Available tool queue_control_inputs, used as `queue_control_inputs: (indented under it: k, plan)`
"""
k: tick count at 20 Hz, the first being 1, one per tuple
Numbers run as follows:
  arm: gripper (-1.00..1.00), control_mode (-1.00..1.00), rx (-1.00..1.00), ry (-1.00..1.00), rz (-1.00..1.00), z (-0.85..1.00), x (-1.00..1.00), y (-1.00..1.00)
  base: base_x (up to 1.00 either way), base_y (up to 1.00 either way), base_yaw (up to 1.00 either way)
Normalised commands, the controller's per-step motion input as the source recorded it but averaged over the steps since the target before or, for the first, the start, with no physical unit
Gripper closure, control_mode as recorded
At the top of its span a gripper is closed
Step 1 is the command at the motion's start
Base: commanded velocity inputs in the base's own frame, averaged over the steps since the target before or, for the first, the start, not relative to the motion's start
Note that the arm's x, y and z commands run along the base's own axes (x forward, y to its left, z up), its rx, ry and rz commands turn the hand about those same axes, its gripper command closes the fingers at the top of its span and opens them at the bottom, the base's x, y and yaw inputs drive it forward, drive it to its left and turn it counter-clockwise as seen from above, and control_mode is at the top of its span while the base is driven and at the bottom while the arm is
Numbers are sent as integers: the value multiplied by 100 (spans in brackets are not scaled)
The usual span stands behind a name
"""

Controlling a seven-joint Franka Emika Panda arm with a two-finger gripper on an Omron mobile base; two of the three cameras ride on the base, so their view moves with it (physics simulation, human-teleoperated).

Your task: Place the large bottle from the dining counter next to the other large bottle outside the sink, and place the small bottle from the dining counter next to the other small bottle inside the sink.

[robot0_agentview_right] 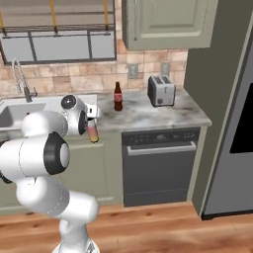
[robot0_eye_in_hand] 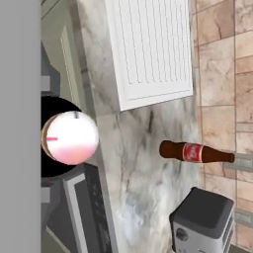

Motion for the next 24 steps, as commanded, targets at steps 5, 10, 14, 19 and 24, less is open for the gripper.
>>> queue_control_inputs:
  k: [5,10,14,19,24]
  plan:
    - [100,100,0,0,0,0,0,0,41,0,1]
    - [100,100,0,0,0,0,0,0,32,0,2]
    - [100,100,0,0,0,0,0,0,35,0,3]
    - [100,100,0,0,0,0,0,0,36,0,2]
    - [100,100,0,0,0,0,0,0,40,-5,1]
